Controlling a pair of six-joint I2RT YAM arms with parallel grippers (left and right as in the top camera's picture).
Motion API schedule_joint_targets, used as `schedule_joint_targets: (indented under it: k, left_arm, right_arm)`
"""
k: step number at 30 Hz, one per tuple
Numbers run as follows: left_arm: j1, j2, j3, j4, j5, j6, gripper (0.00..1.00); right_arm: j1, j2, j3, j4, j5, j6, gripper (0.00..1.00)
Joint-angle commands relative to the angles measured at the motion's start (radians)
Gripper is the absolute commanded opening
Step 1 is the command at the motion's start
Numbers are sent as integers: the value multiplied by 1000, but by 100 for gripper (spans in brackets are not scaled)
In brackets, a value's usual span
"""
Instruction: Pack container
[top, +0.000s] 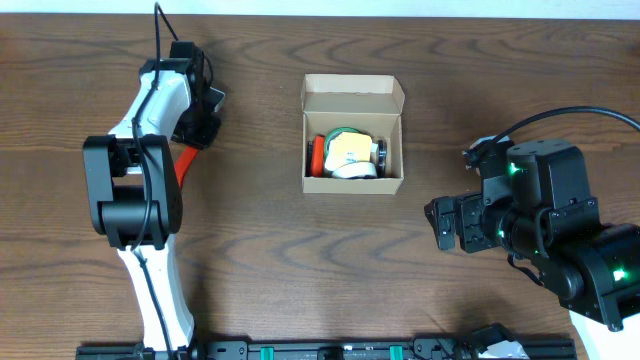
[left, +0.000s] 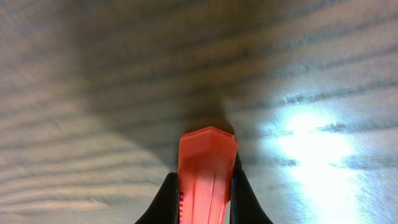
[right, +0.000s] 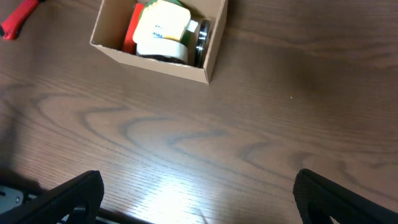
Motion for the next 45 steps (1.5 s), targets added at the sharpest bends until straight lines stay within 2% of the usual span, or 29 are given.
schedule_joint_targets:
  k: [1, 7, 12, 16, 20, 22, 26, 34, 45]
  left_arm:
    - [6, 9, 56, -45, 14, -85, 6]
    - [-19, -132, 97, -69, 18, -76, 6]
    - [-107, -286, 97, 20, 32, 32, 6]
    - [-230, -384, 97, 73, 164, 223, 6]
    - [-364, -411, 97, 93, 281, 390, 6]
    - [-449, -402, 97, 96, 307, 513, 6]
    - [-563, -383, 97, 96, 302, 658, 6]
    - [-676, -328, 96, 145, 261, 683, 6]
    - [-683, -220, 96, 264, 104, 678, 6]
  right_arm:
    - [-7, 0, 0, -2, -3, -3, 99]
    - [-7, 0, 0, -2, -3, -3, 99]
    - [-7, 0, 0, -2, -4, -3, 99]
    - [-7, 0, 0, -2, -4, -3, 99]
    - [-7, 0, 0, -2, -3, -3, 99]
    - [-7, 0, 0, -2, -3, -3, 99]
    - [-7, 0, 0, -2, -3, -3, 99]
    - [-7, 0, 0, -2, -3, -3, 99]
    - [-7, 0, 0, -2, -3, -3, 99]
